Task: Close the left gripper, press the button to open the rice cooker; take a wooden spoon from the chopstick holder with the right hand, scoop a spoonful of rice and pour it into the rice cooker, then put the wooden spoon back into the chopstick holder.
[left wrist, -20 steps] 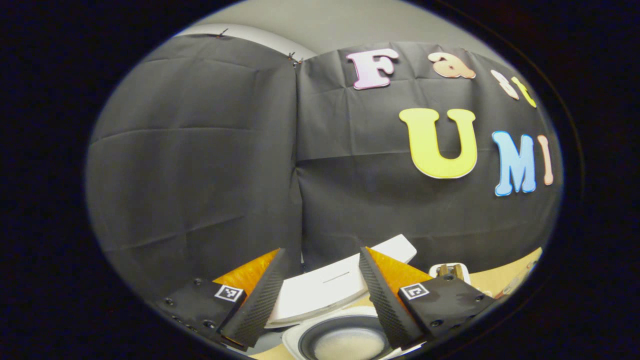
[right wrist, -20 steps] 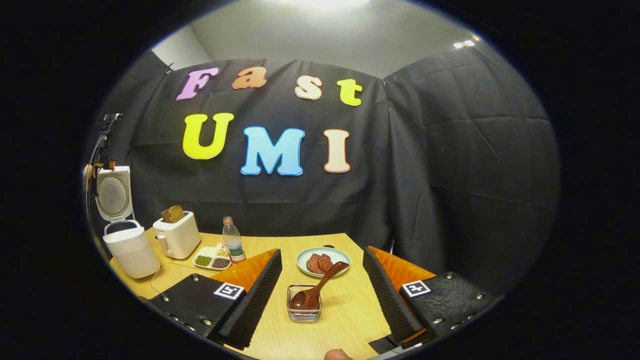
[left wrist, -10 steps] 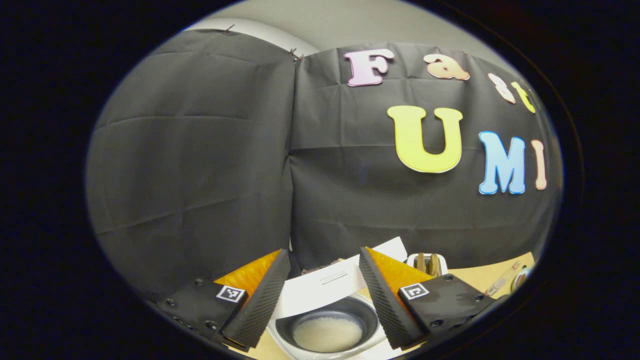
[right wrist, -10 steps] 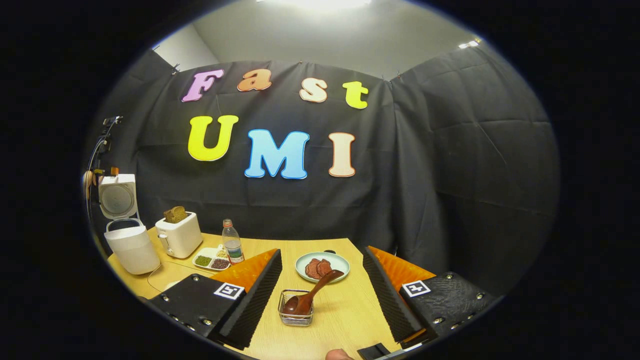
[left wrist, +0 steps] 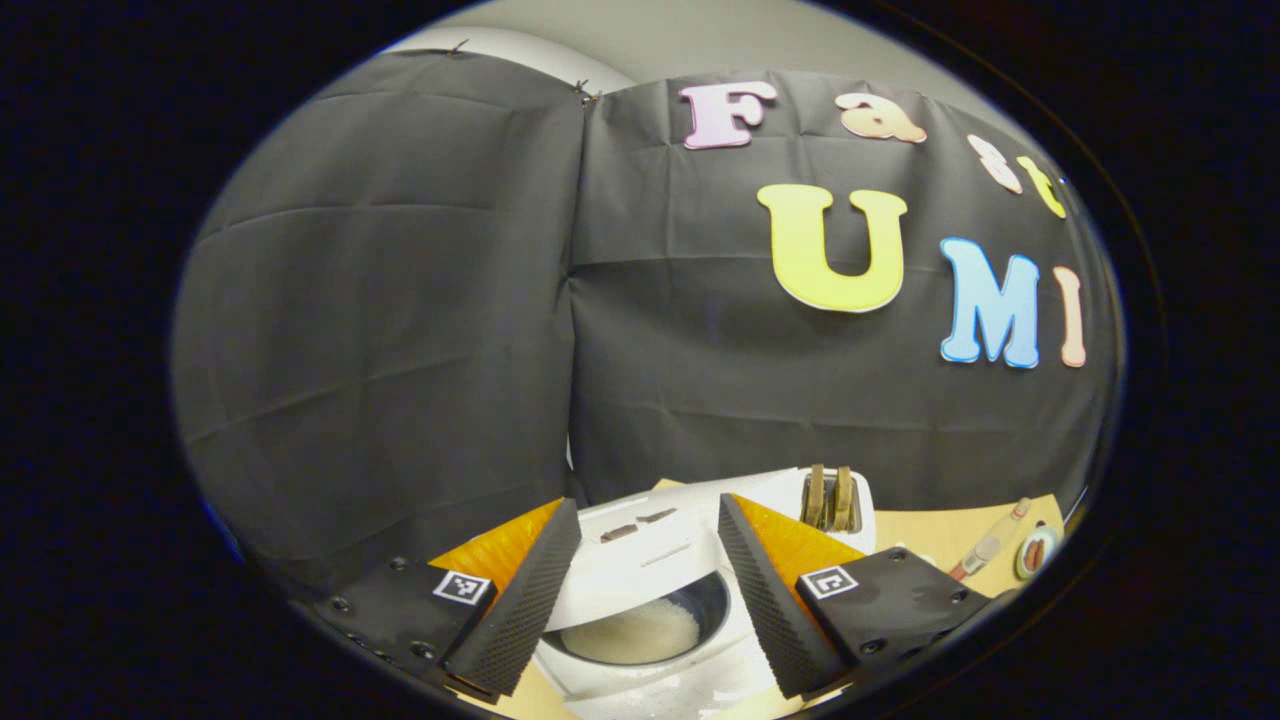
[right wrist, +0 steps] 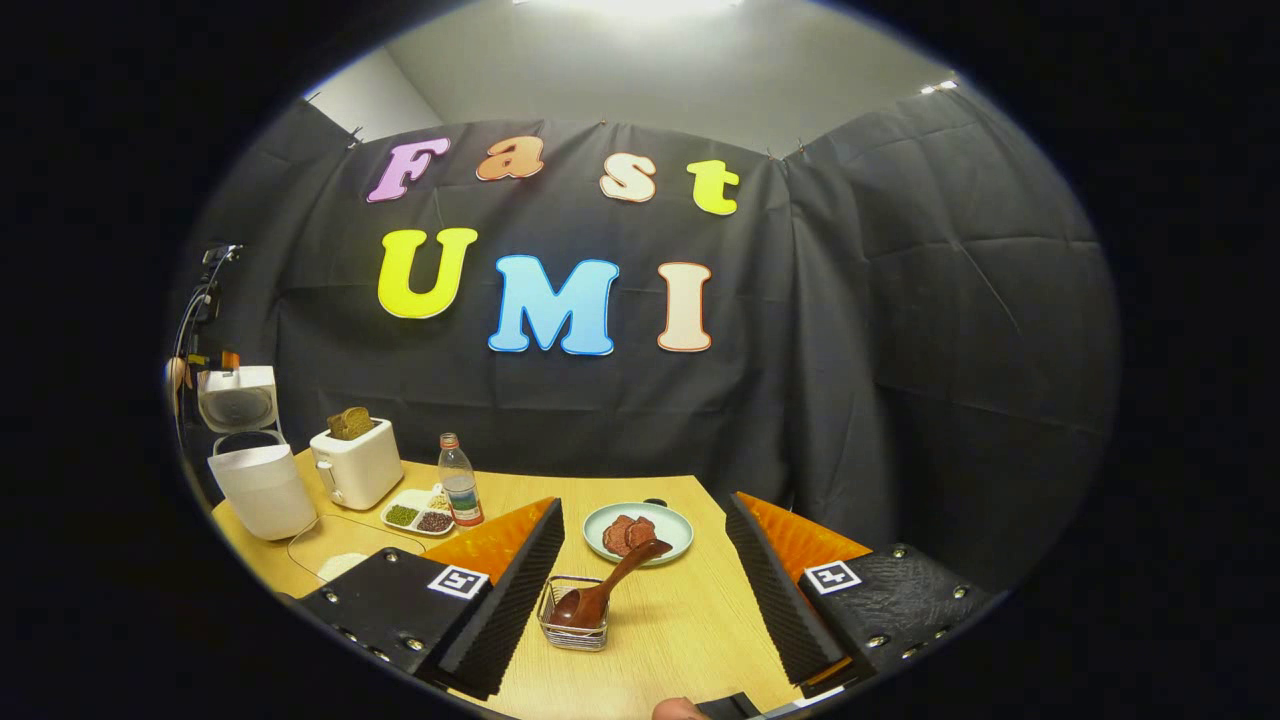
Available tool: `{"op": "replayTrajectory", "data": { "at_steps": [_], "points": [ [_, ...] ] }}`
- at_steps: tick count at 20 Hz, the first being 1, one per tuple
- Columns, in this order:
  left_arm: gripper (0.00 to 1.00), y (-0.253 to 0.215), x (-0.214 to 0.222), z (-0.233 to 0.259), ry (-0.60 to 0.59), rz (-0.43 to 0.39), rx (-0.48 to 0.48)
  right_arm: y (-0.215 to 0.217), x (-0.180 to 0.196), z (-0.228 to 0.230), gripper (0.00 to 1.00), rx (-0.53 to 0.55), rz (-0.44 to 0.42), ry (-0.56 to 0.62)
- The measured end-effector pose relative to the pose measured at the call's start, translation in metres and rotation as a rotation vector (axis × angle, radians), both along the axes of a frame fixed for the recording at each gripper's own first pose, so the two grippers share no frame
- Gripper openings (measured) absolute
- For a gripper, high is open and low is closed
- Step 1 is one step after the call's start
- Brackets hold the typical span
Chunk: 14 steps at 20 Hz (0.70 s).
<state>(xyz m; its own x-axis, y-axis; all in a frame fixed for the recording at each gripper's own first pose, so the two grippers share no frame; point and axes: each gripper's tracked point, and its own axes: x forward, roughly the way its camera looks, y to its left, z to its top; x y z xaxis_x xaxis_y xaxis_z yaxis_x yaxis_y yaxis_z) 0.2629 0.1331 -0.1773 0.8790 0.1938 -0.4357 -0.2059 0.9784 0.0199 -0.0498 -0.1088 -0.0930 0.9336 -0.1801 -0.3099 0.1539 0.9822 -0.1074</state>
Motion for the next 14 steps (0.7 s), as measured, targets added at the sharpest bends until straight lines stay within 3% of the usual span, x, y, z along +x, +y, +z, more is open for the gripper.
{"op": "replayTrajectory", "data": {
  "at_steps": [3,4,7,8,13,14],
  "points": [
    [0.97,-0.009,-0.01,-0.015,0.03,0.003,-0.008,-0.004,-0.001,-0.003,0.99,-0.003,0.003,0.006],
    [0.92,-0.012,-0.014,-0.021,0.042,0.003,-0.016,-0.005,-0.001,-0.003,0.99,-0.005,0.005,0.007],
    [0.96,-0.021,-0.025,-0.044,0.09,0.004,-0.05,-0.007,-0.001,-0.005,0.99,-0.001,0.009,0.009],
    [0.91,-0.023,-0.028,-0.053,0.105,0.004,-0.057,-0.007,-0.001,-0.005,0.99,0.002,0.01,0.008],
    [0.96,-0.029,-0.036,-0.082,0.162,0.001,-0.048,-0.009,0.003,-0.004,0.99,0.002,0.013,0.003],
    [0.92,-0.03,-0.038,-0.089,0.173,0.0,-0.043,-0.008,0.002,-0.004,0.99,0.005,0.013,0.002]
  ]
}}
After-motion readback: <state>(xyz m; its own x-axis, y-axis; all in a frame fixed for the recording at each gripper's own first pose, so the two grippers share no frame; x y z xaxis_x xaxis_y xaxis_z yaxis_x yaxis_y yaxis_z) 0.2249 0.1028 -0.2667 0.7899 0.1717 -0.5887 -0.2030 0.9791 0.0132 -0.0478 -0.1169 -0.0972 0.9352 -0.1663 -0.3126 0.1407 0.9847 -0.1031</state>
